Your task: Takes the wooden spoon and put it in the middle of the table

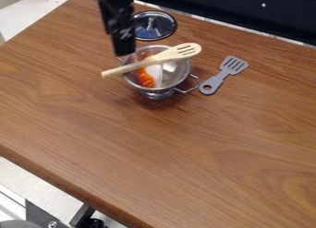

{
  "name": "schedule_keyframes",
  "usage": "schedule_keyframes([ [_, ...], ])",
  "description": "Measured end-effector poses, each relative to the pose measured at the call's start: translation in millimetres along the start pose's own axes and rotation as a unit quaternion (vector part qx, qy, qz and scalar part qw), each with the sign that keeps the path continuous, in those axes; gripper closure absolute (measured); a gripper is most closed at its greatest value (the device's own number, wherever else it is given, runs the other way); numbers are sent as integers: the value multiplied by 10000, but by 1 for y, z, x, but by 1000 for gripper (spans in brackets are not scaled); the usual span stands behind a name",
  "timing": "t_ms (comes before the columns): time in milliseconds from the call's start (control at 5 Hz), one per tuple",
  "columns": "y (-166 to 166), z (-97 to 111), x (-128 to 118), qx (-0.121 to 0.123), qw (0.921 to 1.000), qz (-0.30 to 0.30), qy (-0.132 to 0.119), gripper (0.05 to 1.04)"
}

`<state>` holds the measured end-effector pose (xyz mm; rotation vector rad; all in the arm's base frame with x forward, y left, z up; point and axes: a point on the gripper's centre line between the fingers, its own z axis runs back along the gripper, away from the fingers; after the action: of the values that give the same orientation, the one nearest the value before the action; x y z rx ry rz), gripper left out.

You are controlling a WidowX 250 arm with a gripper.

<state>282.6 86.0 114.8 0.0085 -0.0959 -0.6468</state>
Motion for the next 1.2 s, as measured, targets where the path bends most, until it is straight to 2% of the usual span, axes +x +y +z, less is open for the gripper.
schedule_keyframes([
  [200,-2,-6,-9,-161,9998,8,-67,85],
  [400,-2,-18,-14,42,10000,24,69,85],
  [600,-5,-27,-15,124,9998,139,83,85],
  [800,-17,-40,-18,101,9997,202,132,85],
  [1000,-21,-41,-17,34,9993,338,169,85],
  [1200,-21,-41,-11,159,9988,443,153,139],
])
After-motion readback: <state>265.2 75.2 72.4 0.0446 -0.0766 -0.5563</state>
